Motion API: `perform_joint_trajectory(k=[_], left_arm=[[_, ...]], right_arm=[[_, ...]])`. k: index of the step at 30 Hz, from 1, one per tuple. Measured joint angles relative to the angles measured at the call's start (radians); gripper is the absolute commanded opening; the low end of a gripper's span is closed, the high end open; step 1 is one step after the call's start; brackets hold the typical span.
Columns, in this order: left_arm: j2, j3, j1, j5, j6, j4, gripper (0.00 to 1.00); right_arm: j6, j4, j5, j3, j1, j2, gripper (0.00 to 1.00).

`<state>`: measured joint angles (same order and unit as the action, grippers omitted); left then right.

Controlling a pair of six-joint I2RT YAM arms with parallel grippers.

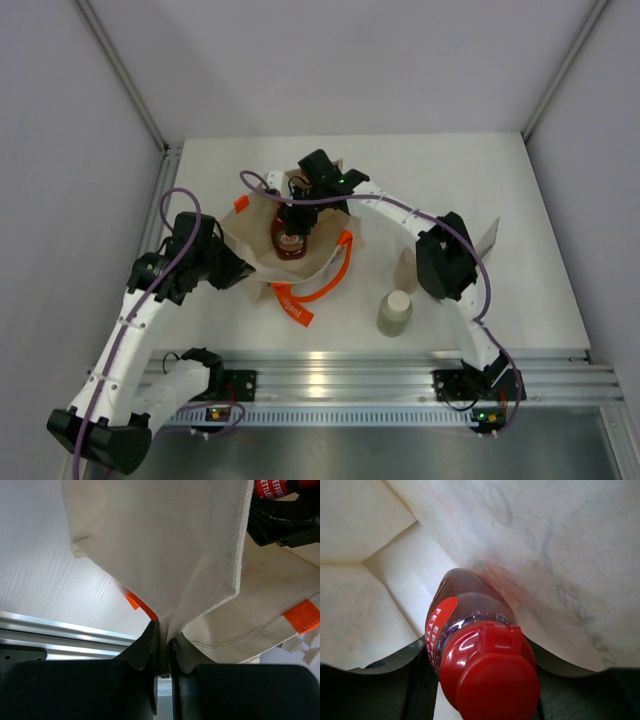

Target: Take the personal care products out of the canvas bag

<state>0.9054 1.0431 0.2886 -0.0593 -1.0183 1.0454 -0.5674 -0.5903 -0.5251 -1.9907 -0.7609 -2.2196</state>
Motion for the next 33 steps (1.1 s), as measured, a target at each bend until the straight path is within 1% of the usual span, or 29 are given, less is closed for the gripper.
perform_joint_trajectory(k=[7, 13, 21, 26, 33], left_arm=[[0.000, 0.000, 0.000, 0.006, -0.005, 0.000, 0.00], [0.000, 0.000, 0.000, 0.014, -0.010, 0.000, 0.00], [0.002, 0.000, 0.000, 0.036, -0.030, 0.000, 0.00], [0.014, 0.005, 0.000, 0.050, -0.030, 0.000, 0.00], [0.031, 0.016, 0.000, 0.061, -0.030, 0.000, 0.00]], right_arm=[[0.108, 0.027, 0.019, 0.049, 0.000, 0.045, 0.00], [0.150, 0.031, 0.045, 0.100, 0.000, 0.153, 0.00], [0.190, 0.037, 0.071, 0.113, 0.000, 0.299, 0.00], [0.264, 0.033, 0.128, 0.114, 0.000, 0.405, 0.00], [0.377, -0.042, 0.273, 0.111, 0.000, 0.591, 0.00]])
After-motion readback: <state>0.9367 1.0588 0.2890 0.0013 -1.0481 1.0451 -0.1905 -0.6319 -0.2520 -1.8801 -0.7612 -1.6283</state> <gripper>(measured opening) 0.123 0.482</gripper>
